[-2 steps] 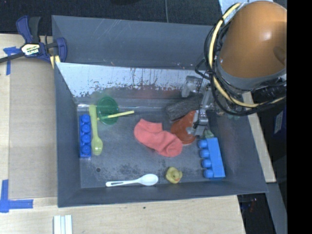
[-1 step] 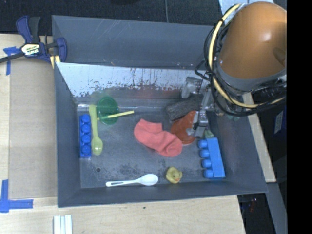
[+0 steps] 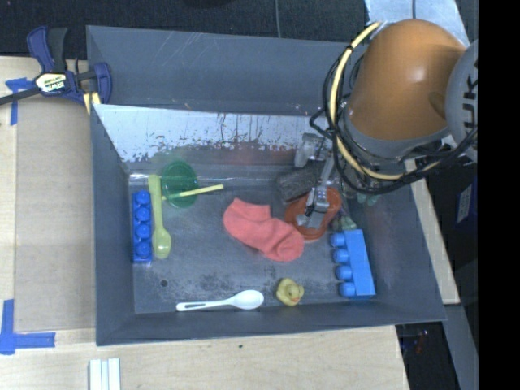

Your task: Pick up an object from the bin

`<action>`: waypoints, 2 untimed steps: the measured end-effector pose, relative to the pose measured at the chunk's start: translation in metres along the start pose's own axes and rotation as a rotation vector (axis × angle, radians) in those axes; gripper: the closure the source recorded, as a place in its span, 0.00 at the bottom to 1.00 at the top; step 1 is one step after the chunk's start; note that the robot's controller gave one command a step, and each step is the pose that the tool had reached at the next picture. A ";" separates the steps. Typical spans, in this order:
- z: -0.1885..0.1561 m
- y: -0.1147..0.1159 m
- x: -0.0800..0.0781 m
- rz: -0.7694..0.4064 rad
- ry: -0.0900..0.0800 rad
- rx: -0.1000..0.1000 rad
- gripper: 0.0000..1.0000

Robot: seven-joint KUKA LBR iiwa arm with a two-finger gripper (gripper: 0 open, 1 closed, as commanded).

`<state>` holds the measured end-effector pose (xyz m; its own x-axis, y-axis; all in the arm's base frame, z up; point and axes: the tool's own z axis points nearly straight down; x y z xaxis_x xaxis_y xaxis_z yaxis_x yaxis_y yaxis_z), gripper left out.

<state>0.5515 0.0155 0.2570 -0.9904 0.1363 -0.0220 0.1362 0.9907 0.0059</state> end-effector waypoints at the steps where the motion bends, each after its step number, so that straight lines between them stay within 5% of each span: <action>1: 0.026 -0.008 0.018 -0.083 -0.003 0.000 0.00; 2: 0.089 0.018 -0.012 0.109 -0.010 -0.002 0.00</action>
Offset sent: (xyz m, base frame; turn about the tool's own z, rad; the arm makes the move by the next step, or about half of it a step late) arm 0.0370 0.0325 -0.1268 0.1853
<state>0.5678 0.0316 0.1686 -0.9695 0.2432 -0.0310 0.2430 0.9700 0.0112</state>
